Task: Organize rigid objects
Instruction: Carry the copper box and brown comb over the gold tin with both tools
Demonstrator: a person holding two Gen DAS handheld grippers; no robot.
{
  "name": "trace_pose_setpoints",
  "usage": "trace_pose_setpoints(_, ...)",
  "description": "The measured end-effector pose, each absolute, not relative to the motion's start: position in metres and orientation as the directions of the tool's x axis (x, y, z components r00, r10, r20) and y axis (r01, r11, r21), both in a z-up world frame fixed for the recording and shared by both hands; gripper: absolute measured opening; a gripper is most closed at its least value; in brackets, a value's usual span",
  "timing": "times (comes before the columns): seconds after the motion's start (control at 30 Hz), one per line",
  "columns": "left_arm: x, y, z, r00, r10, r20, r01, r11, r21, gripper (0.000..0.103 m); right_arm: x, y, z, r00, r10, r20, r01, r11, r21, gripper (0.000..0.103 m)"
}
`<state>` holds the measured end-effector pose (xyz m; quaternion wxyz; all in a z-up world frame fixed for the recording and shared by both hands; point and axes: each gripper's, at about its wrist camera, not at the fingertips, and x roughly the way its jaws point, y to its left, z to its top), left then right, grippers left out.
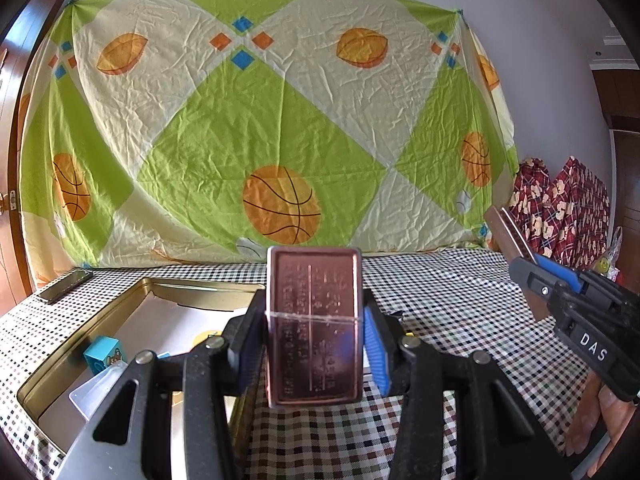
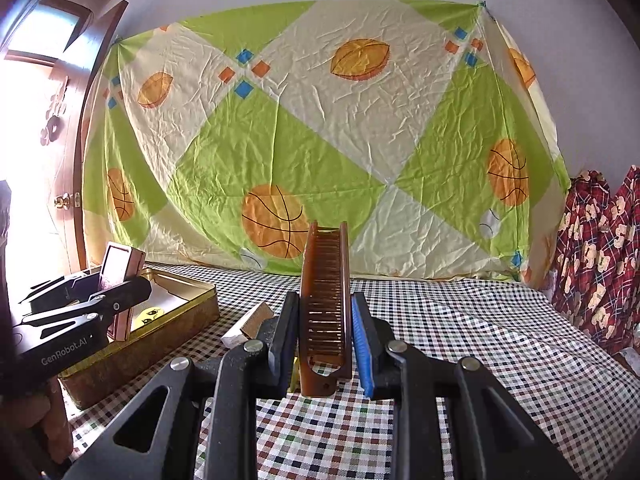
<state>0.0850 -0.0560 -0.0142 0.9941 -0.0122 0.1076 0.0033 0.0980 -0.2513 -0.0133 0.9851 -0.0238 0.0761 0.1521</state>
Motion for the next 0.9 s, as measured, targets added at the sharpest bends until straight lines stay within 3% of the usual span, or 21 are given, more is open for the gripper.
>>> trace_pose_setpoints(0.5,0.069,-0.046,-0.009,0.991,0.035,-0.128,-0.041,0.998,-0.043,0.044,0.086,-0.24,-0.011,0.94,0.322,-0.113,-0.326,0.945,-0.02,0.027)
trace_pose_setpoints(0.9,0.067,-0.032,-0.01,0.989,0.047,-0.137,-0.056,0.996,-0.067,0.044,0.08,-0.222,-0.012,0.926,0.362,-0.107,-0.367,0.93,-0.03,0.027)
